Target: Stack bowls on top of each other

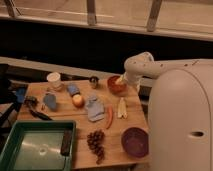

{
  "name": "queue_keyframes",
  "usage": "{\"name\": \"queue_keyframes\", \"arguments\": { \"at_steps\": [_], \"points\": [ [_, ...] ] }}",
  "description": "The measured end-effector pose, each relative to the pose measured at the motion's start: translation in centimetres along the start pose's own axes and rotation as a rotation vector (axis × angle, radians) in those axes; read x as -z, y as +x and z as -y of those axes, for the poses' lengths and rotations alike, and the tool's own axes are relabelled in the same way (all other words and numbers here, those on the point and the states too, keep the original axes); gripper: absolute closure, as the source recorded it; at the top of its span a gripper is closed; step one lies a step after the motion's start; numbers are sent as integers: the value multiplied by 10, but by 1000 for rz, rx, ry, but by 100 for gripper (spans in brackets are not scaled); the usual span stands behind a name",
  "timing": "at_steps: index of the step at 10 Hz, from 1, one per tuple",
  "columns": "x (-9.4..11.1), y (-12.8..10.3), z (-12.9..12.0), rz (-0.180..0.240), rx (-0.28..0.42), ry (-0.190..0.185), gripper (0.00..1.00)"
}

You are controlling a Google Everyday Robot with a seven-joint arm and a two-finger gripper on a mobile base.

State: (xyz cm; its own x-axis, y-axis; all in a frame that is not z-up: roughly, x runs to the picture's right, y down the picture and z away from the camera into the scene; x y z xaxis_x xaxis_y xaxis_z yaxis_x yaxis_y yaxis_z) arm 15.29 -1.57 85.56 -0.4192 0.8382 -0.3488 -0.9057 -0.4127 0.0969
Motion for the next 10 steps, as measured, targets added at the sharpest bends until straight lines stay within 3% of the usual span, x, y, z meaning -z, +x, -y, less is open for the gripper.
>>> {"name": "queue_keyframes", "arguments": {
  "at_steps": [5, 6, 10],
  "points": [
    [-16, -24, -7, -48, -53, -97, 20],
    [-26, -29, 0, -67, -88, -126, 20],
    [-72, -31, 11, -139, -163, -164, 20]
  ]
}}
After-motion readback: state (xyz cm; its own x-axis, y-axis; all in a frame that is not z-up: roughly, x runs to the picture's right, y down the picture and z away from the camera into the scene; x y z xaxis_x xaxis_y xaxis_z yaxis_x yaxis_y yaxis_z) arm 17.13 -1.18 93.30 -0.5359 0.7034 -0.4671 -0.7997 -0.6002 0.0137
